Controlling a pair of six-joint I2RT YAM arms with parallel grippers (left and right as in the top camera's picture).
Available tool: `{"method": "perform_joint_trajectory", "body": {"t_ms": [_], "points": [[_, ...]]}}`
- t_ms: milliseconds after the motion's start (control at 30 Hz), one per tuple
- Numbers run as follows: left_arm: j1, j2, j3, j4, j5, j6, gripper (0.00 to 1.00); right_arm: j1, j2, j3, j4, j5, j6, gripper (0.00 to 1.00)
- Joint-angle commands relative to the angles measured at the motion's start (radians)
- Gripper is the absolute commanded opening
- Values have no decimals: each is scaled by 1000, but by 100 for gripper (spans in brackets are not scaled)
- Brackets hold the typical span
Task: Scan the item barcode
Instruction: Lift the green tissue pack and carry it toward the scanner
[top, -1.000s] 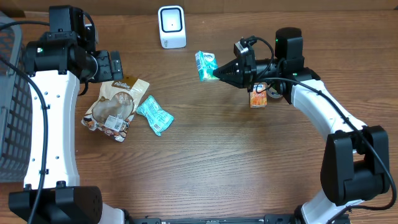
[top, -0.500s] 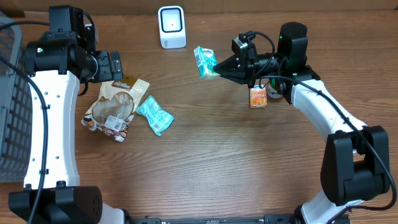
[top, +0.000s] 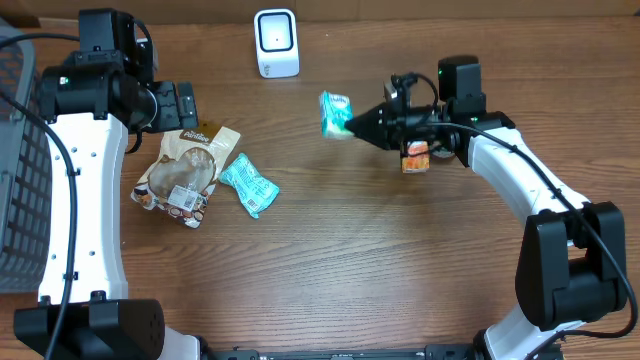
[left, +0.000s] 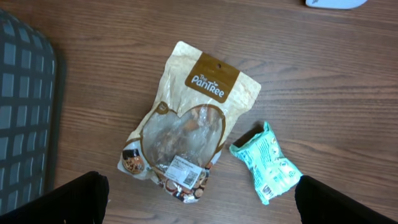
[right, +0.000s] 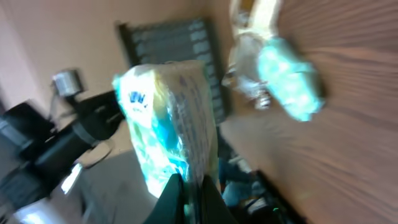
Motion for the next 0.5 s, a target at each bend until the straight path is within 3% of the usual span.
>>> {"method": "perform_joint_trajectory", "body": {"t_ms": [0, 133, 300, 467], "points": [[1, -13, 12, 1, 5, -10, 99, 1, -12, 17, -174, 229, -258, 4], [1, -13, 12, 1, 5, -10, 100, 19, -12, 115, -418, 430, -391, 4], [1, -13, 12, 1, 5, -10, 100, 49, -11, 373, -677, 727, -470, 4], [1, -13, 12, 1, 5, -10, 99, 118, 5, 666, -768, 989, -547, 4]]}}
